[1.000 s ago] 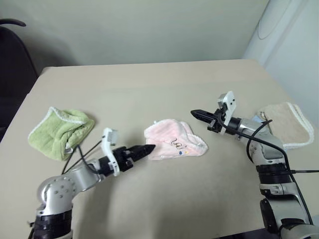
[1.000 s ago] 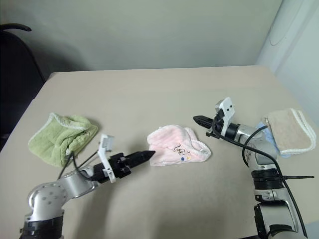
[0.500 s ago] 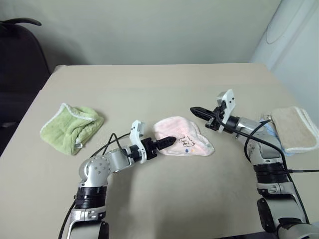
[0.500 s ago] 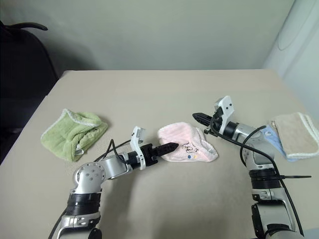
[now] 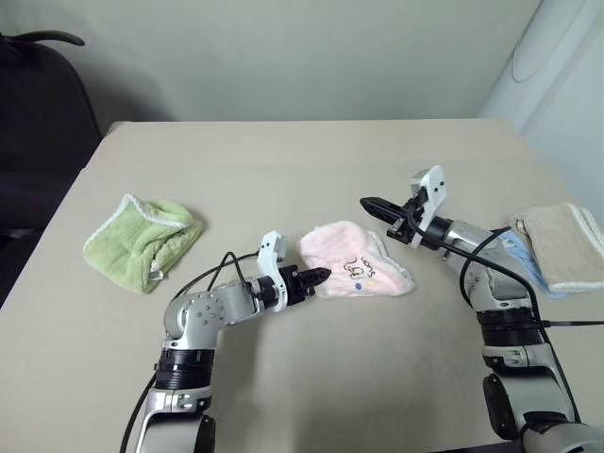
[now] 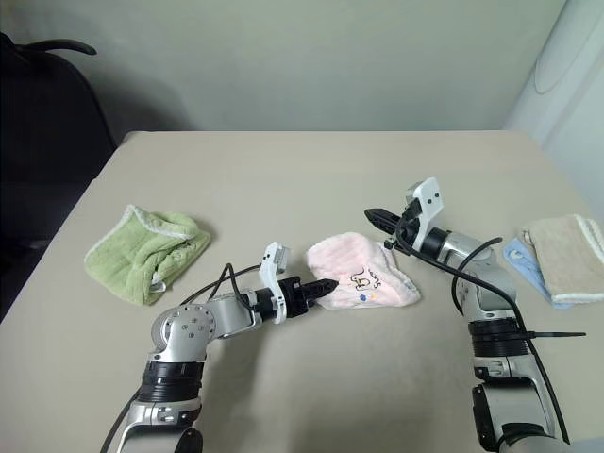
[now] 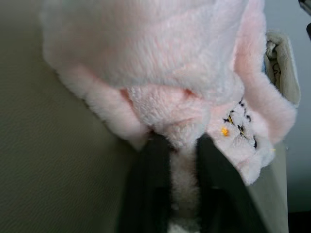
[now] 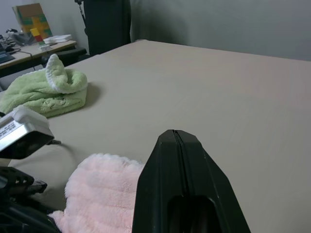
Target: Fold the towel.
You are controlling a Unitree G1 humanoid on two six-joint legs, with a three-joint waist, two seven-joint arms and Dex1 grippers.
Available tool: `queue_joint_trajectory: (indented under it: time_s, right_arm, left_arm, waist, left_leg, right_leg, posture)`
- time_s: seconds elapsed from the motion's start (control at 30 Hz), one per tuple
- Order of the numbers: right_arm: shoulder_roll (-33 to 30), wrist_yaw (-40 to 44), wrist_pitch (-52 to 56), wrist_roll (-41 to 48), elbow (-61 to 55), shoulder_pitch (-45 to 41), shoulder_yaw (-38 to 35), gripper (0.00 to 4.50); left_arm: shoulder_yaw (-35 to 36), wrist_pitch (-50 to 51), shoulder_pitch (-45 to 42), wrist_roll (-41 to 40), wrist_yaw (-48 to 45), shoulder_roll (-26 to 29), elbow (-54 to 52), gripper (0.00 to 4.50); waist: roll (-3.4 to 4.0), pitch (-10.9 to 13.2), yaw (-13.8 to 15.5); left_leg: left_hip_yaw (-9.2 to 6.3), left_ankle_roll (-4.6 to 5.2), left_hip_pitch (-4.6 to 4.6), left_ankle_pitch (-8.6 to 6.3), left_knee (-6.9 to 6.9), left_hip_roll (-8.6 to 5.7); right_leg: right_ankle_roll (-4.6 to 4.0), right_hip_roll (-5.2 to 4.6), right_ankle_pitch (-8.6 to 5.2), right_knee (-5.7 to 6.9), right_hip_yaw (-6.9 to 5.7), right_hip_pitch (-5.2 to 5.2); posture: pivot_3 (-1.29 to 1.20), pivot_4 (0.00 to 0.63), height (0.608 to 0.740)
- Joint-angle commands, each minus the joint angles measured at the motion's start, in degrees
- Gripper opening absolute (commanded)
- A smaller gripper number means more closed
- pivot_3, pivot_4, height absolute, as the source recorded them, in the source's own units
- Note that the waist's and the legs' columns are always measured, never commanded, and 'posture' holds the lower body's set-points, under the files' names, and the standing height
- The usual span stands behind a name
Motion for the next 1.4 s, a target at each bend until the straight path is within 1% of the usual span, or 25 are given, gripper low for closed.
queue_joint_trajectory:
  time_s: [0.03,0.17,0.33,0.4,0.5,0.63,0.77,0.9,0.97,1.07,1.13,1.17,1.27,1.3,1.4]
  right_arm:
    - [0.0,-0.7,-1.3,0.8,-1.5,-1.4,-1.7,0.00]
    - [0.3,-1.5,-1.9,0.8,-1.5,-1.4,-2.2,0.00]
    - [0.2,-4.4,-3.8,0.5,0.7,-3.1,-4.7,0.00]
    - [-0.1,-5.6,-4.7,0.4,2.8,-4.5,-6.1,0.00]
    - [-0.5,-6.3,-5.6,0.3,5.0,-6.0,-7.3,0.00]
    - [-0.5,-6.0,-6.4,-0.1,7.2,-7.5,-7.3,0.00]
    - [0.3,-5.3,-7.3,-0.2,8.4,-8.4,-6.3,0.00]
    - [0.8,-4.9,-7.8,-0.3,8.7,-8.6,-5.7,0.00]
    - [0.9,-5.0,-7.9,-0.3,8.5,-8.4,-5.5,0.00]
    - [0.6,-5.2,-7.9,0.1,7.6,-7.5,-5.6,0.00]
    - [0.4,-5.3,-7.8,0.2,7.4,-6.9,-5.8,0.00]
    - [0.3,-5.4,-7.7,0.2,7.2,-6.6,-5.8,0.00]
    - [0.4,-5.4,-7.8,0.2,7.0,-6.1,-5.6,0.00]
    - [0.3,-5.4,-7.8,0.2,6.8,-6.0,-5.6,0.00]
    - [0.1,-5.2,-7.9,0.1,7.5,-6.1,-5.6,0.00]
  left_arm:
    - [-0.5,0.6,0.7,0.4,-0.3,-1.4,-1.0,0.02]
    - [2.5,-0.3,0.9,-0.8,1.3,-4.1,-1.9,0.02]
    - [12.6,-3.5,-1.1,-5.1,6.5,-7.7,-1.7,0.02]
    - [16.7,-5.7,-2.2,-6.7,8.9,-7.8,-1.9,0.02]
    - [21.8,-8.6,-4.2,-8.3,11.7,-6.2,-1.5,0.02]
    - [28.8,-13.2,-10.6,-10.2,14.6,-0.7,1.2,0.02]
    - [33.9,-16.9,-19.8,-10.7,14.2,9.1,6.7,0.02]
    - [35.6,-18.7,-26.4,-9.8,12.1,18.1,10.0,0.02]
    - [36.3,-18.9,-27.6,-9.2,11.6,22.6,10.3,0.02]
    - [39.6,-18.0,-25.1,-10.5,12.3,27.5,8.5,0.02]
    - [41.9,-16.5,-20.8,-11.9,13.5,28.6,6.0,0.02]
    - [43.1,-15.6,-17.5,-12.9,14.1,28.3,4.1,0.02]
    - [46.0,-13.7,-5.4,-15.0,15.9,25.7,-2.8,0.02]
    - [46.6,-13.6,-2.6,-15.8,16.6,24.9,-4.4,0.02]
    - [48.9,-15.3,9.6,-18.2,18.6,17.6,-10.8,0.02]
  waist:
    - [0.00,0.0,0.0]
    - [0.01,0.0,0.0]
    - [0.08,0.2,-0.3]
    - [0.08,0.2,-0.6]
    - [0.10,0.2,-1.5]
    - [0.03,0.3,-2.2]
    - [0.03,0.3,-2.4]
    - [0.00,0.3,-2.6]
    - [0.00,0.3,-2.8]
    - [0.01,0.3,-3.2]
    - [0.01,0.3,-3.5]
    - [0.01,0.3,-3.6]
    - [0.01,0.3,-3.9]
    - [0.01,0.3,-4.0]
    - [-0.01,0.3,-4.2]
  left_leg:
    - [0.00,0.00,-0.03,0.00,0.00,0.00]
    - [0.00,0.01,-0.04,0.01,-0.01,-0.03]
    - [0.00,0.15,-0.07,0.08,-0.01,-0.16]
    - [0.00,0.21,-0.07,0.12,-0.02,-0.19]
    - [0.00,0.23,-0.05,0.15,-0.05,-0.19]
    - [0.00,0.20,-0.10,0.18,-0.15,-0.18]
    - [-0.01,0.18,-0.26,0.19,-0.20,-0.18]
    - [-0.05,0.18,-0.58,0.19,-0.16,-0.23]
    - [-0.08,0.17,-0.77,0.19,-0.13,-0.28]
    - [-0.10,0.17,-1.02,0.21,-0.10,-0.39]
    - [-0.10,0.14,-1.05,0.25,-0.08,-0.44]
    - [-0.10,0.11,-1.05,0.28,-0.08,-0.46]
    - [-0.10,0.04,-1.05,0.35,-0.12,-0.46]
    - [-0.11,0.03,-1.05,0.36,-0.13,-0.46]
    - [-0.10,0.03,-1.06,0.36,-0.17,-0.45]
  right_leg:
    - [0.02,0.00,-0.01,0.00,0.00,-0.03]
    - [0.04,-0.03,-0.02,0.00,0.01,-0.03]
    - [0.06,-0.17,-0.01,0.02,0.01,-0.04]
    - [0.10,-0.20,0.01,0.03,0.01,-0.04]
    - [0.10,-0.20,0.04,0.05,0.01,-0.06]
    - [0.10,-0.19,0.04,0.08,0.01,-0.20]
    - [0.09,-0.19,0.05,0.08,0.02,-0.40]
    - [0.09,-0.23,0.05,0.00,0.03,-0.70]
    - [0.09,-0.28,0.05,-0.02,0.03,-0.89]
    - [0.10,-0.39,0.04,-0.03,0.03,-1.23]
    - [0.11,-0.45,0.04,-0.03,0.02,-1.37]
    - [0.12,-0.46,0.03,-0.03,0.03,-1.41]
    - [0.16,-0.47,0.00,0.01,0.02,-1.50]
    - [0.18,-0.47,-0.01,0.02,-0.01,-1.51]
    - [0.19,-0.47,-0.01,0.04,-0.01,-1.56]
  posture:
    - [0.00,0.150,0.740]
    - [0.00,0.150,0.740]
    - [0.00,0.150,0.740]
    - [0.00,0.150,0.740]
    - [0.00,0.150,0.740]
    - [0.00,0.150,0.740]
    - [0.00,0.150,0.740]
    - [0.00,0.150,0.740]
    - [0.00,0.150,0.740]
    - [0.00,0.150,0.740]
    - [0.00,0.150,0.740]
    - [0.00,0.150,0.740]
    - [0.00,0.150,0.740]
    - [0.00,0.150,0.740]
    - [0.00,0.150,0.740]
